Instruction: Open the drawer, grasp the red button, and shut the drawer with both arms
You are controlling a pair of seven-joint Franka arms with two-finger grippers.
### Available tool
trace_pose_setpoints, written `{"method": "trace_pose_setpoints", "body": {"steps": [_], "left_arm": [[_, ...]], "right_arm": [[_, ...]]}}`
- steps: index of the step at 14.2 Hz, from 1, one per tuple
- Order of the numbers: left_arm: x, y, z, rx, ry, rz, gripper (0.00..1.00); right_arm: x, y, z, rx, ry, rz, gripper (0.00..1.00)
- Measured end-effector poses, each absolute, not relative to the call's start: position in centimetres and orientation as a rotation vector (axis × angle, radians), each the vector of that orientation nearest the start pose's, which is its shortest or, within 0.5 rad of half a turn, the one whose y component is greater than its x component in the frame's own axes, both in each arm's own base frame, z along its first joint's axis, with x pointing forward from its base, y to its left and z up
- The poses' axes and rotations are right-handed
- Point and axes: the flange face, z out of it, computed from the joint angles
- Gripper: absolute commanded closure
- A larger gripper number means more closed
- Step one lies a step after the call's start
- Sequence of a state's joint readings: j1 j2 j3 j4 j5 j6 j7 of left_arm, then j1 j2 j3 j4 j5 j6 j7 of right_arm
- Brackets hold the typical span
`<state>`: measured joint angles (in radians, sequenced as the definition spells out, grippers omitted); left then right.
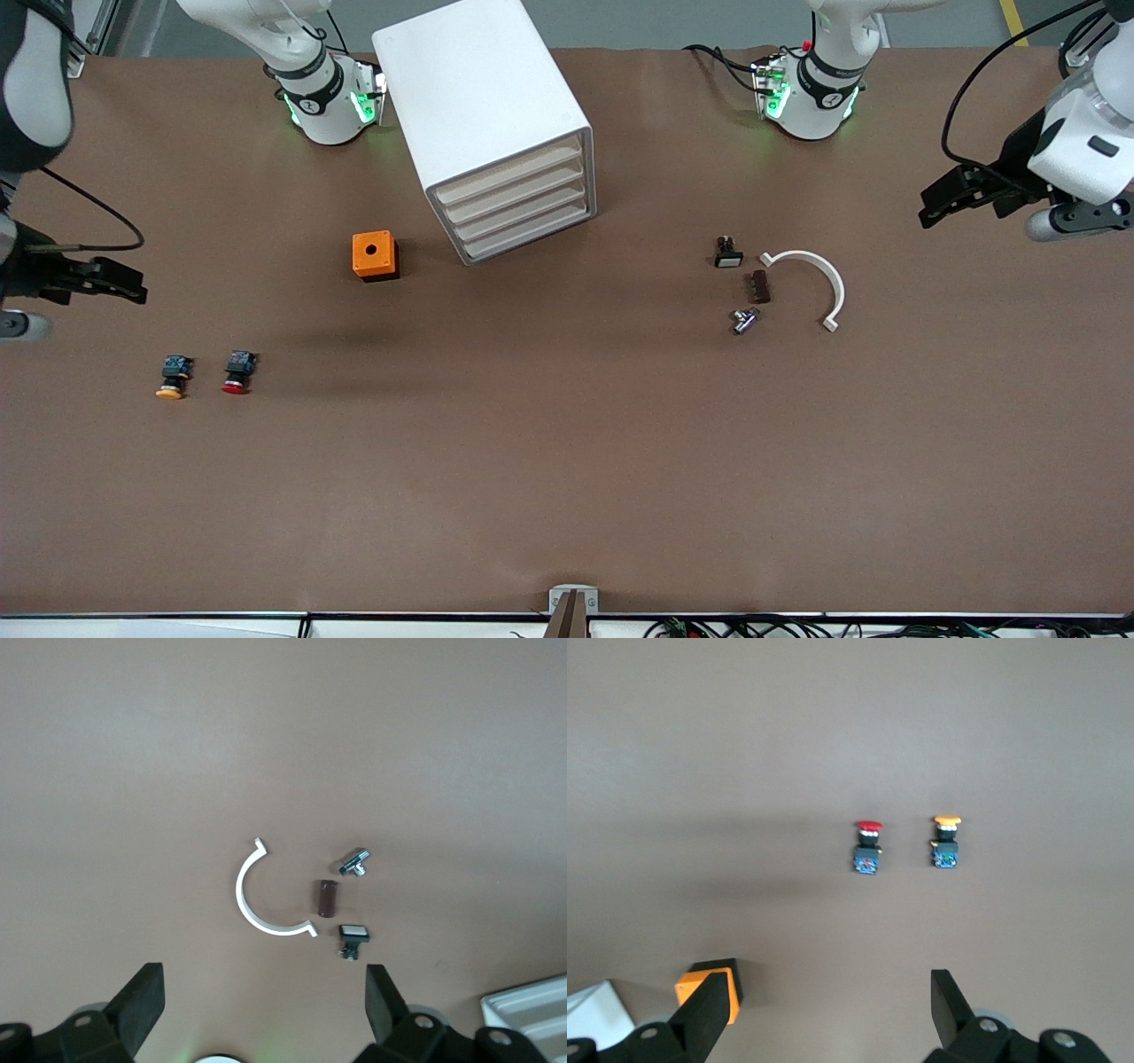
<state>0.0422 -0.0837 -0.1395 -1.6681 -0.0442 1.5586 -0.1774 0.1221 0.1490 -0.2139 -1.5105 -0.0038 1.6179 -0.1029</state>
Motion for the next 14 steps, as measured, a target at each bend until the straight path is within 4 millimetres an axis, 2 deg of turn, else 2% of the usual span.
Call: {"method": "trace_pose_setpoints", "body": {"steps": [3,6,8,14], "left_arm": [[52.0,-4.5,62.8,-3.172,-0.068,0.031,0.00],[51.3,-3.8,63.7,-3.156,-0.064,-0.005,0.00],[51.2,-3.9,64.3,-3.147,-0.056,-0.047,0.00],[51.4,-5.7,64.5,-3.149,0.049,-0.102,0.00]], "right_arm": [[60.0,-4.8,58.1,-3.120,0.006,0.045,0.00],[60.0,-6.4,59.2,-3.115,0.049,0.019,0.00],[59.8,-7.3,59.6,-3.110,0.074,0.012,0.00],[60.2,-6.1,59.3,-3.103,0.043,0.014,0.00]]}}
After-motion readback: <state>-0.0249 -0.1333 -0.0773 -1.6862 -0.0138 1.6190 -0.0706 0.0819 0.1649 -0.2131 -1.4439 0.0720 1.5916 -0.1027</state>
